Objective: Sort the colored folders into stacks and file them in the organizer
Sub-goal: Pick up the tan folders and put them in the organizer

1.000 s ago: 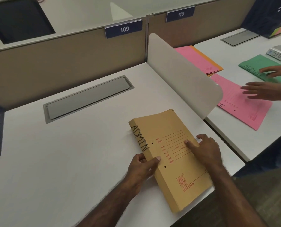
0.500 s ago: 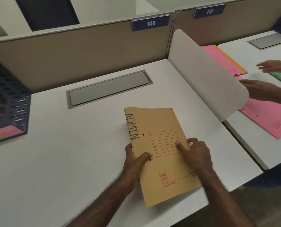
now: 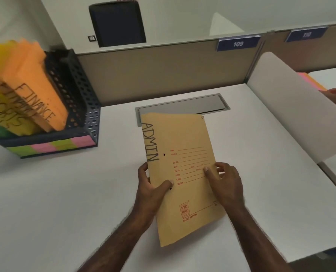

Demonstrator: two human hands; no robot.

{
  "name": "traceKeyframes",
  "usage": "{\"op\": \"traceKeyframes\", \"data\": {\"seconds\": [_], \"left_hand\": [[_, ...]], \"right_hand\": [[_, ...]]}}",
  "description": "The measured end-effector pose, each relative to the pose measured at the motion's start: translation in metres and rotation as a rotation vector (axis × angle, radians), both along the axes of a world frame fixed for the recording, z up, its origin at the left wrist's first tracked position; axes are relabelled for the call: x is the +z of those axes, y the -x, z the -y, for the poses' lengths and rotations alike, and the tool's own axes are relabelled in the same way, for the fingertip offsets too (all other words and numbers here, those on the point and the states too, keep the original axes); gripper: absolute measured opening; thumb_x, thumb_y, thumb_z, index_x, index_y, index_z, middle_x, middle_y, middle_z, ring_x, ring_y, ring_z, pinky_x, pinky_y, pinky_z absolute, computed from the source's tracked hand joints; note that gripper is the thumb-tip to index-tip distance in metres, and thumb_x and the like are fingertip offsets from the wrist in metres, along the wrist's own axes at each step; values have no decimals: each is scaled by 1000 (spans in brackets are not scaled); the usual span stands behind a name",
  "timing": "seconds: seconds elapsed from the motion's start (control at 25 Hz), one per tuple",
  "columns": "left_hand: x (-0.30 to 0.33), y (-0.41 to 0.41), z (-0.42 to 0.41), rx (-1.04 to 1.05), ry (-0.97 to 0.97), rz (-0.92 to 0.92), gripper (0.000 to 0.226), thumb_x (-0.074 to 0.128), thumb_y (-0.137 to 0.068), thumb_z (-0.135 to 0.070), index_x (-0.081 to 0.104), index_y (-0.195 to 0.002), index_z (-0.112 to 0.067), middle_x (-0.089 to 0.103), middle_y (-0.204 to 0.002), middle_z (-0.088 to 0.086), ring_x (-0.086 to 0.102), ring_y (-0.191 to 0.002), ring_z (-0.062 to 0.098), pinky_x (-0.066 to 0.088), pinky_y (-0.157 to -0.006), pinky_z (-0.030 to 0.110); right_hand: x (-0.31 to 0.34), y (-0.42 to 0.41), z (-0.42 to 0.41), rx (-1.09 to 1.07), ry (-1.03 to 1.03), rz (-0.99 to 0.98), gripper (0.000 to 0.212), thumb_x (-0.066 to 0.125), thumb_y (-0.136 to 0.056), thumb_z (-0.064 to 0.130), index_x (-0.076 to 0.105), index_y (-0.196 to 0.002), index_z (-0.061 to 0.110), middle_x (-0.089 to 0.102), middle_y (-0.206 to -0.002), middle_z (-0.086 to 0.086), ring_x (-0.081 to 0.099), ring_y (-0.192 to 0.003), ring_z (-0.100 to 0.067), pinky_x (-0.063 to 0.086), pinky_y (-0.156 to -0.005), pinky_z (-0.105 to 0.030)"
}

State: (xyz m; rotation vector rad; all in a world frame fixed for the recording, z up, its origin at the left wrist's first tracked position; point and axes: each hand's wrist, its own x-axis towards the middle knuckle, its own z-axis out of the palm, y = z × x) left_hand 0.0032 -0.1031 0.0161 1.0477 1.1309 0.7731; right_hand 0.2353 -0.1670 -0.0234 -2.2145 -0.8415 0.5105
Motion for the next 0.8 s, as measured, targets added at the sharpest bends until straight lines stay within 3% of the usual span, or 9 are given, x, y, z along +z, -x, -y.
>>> {"op": "traceKeyframes", "data": {"seconds": [0.08, 0.28, 0.4, 0.52, 0.72, 0.8], "left_hand": [[16, 38, -13, 53, -52, -5, 69, 81, -76, -30, 40, -127, -51, 74, -109, -25, 78, -96, 11, 66, -71, 38], [51, 128, -52, 213, -149, 2, 67, 80, -73, -29, 45, -127, -49, 74, -108, -21, 77, -94, 11, 66, -69, 37], [66, 173, -76, 272, -211, 7, 53, 79, -74, -32, 58, -119, -51, 76, -113, -16, 77, -99, 14, 67, -74, 41], [82, 213, -99, 329, -312, -7, 45, 77, -73, -37, 63, -109, -59, 77, -112, -19, 76, -101, 10, 65, -72, 32], [120, 259, -135, 386, -610, -106, 54, 76, -82, -29, 55, -120, -60, 70, -113, -35, 70, -107, -6, 58, -71, 11], [128, 265, -148, 367, -741, -130, 53, 74, -90, -24, 54, -135, -45, 67, -121, -30, 67, -116, -2, 56, -77, 8]], "right_hand": [[11, 41, -25, 39, -55, -5, 58, 64, -87, 75, 62, -130, 36, 59, -128, 12, 61, -118, -16, 59, -95, -44], [40, 132, -85, 162, -165, 31, 48, 66, -91, 67, 61, -129, 37, 57, -139, 13, 50, -127, -11, 45, -103, -34], [61, 179, -125, 230, -209, 2, 47, 64, -95, 63, 61, -131, 34, 58, -139, 11, 53, -128, -12, 50, -108, -41], [86, 228, -168, 314, -261, 23, 48, 64, -97, 59, 62, -135, 29, 60, -140, 7, 54, -129, -15, 49, -110, -43], [134, 299, -232, 445, -348, -32, 51, 63, -100, 57, 61, -142, 28, 59, -143, 7, 55, -127, -10, 52, -107, -40], [159, 320, -254, 511, -389, -92, 55, 61, -102, 57, 59, -148, 28, 60, -146, 6, 60, -128, -11, 56, -104, -44]]}}
